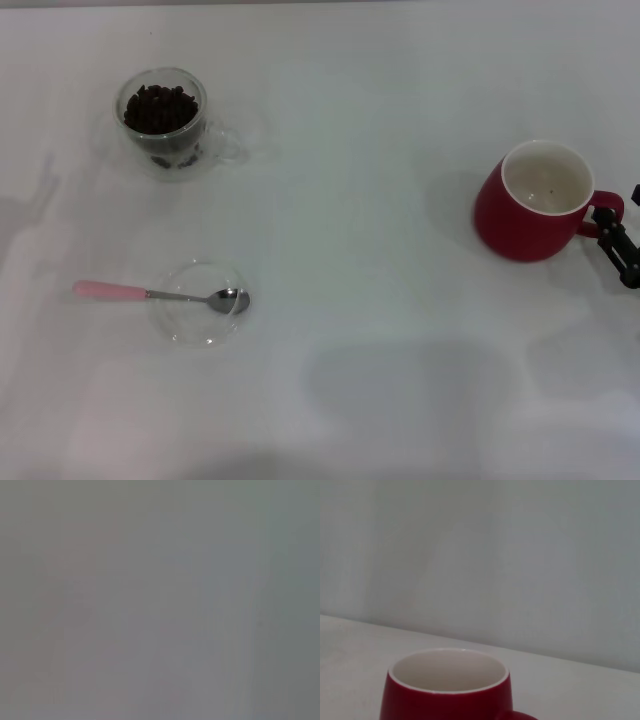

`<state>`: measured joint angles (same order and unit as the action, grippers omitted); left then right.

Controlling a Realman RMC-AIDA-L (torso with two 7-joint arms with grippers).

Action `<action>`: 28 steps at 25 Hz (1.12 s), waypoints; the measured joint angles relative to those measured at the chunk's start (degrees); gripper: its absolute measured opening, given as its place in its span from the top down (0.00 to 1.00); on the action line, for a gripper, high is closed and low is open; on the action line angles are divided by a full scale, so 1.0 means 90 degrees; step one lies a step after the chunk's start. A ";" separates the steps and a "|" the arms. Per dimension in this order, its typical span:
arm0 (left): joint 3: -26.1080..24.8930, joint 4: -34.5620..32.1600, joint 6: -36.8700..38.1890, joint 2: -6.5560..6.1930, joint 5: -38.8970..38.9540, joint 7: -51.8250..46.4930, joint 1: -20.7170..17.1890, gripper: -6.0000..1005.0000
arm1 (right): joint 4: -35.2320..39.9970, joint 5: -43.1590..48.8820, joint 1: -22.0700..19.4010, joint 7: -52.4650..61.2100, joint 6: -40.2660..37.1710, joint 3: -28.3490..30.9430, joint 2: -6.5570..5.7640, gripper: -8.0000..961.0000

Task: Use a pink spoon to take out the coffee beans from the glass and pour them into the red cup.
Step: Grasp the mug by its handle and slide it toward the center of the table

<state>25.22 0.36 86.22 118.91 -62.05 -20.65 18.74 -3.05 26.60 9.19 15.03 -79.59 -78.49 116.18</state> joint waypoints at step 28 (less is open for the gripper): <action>0.0000 -0.0003 -0.0050 0.0001 0.0018 0.0037 -0.0069 0.14 | 0.0537 0.0181 0.0068 0.0501 -0.0154 -0.1000 0.0000 0.81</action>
<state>25.22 0.34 85.77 118.91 -61.88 -20.32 18.12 1.77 28.23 9.80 19.54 -80.98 -87.50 116.18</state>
